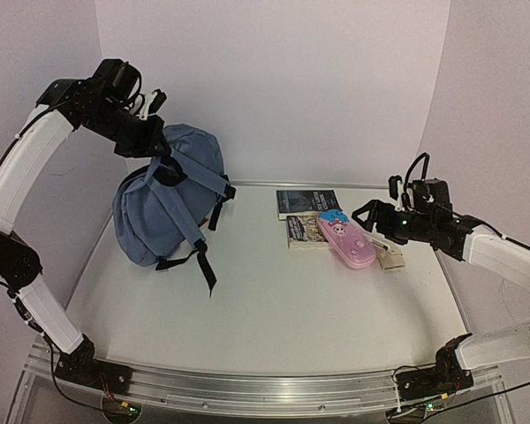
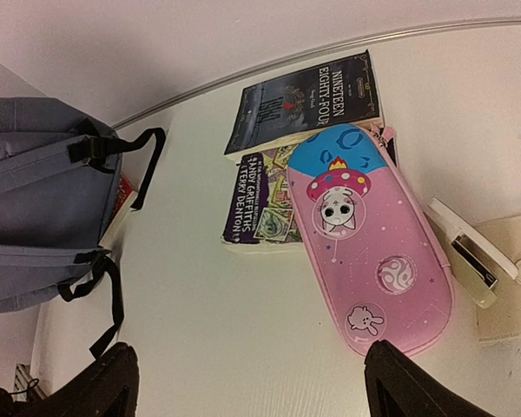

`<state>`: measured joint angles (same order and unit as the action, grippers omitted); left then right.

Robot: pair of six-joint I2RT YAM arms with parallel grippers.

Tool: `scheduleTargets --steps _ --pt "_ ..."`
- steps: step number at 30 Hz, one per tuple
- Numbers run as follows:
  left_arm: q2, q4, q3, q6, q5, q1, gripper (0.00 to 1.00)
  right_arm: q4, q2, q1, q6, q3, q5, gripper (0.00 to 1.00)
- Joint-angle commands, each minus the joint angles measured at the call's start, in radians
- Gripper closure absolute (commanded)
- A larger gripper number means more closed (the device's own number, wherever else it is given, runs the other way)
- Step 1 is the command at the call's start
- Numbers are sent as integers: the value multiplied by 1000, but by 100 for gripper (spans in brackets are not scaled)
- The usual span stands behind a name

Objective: Pack the student bag
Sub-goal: Adjust the book at the center of the board.

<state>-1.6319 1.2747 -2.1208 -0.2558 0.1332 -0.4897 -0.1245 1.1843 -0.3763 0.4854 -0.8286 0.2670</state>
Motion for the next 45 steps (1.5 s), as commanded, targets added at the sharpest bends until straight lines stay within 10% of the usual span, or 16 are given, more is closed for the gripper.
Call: scheduleTargets --steps 1,12,19,28,34,45 --pt "-7 -84 127 -97 288 -46 90 50 -3 -5 28 12 -39 7" --pt "39 -556 353 -218 497 -172 21 54 -70 -5 49 17 -52 2" --pt "172 -644 456 -183 441 -165 1 53 -61 -6 113 13 53 2" --pt "163 -668 821 -271 221 39 0 13 -29 -85 193 54 84 6" --pt "34 -615 793 -242 -1 39 0 13 0 -223 277 149 86 7" --pt "-111 -691 733 -230 24 37 0 302 155 -437 462 277 146 13"
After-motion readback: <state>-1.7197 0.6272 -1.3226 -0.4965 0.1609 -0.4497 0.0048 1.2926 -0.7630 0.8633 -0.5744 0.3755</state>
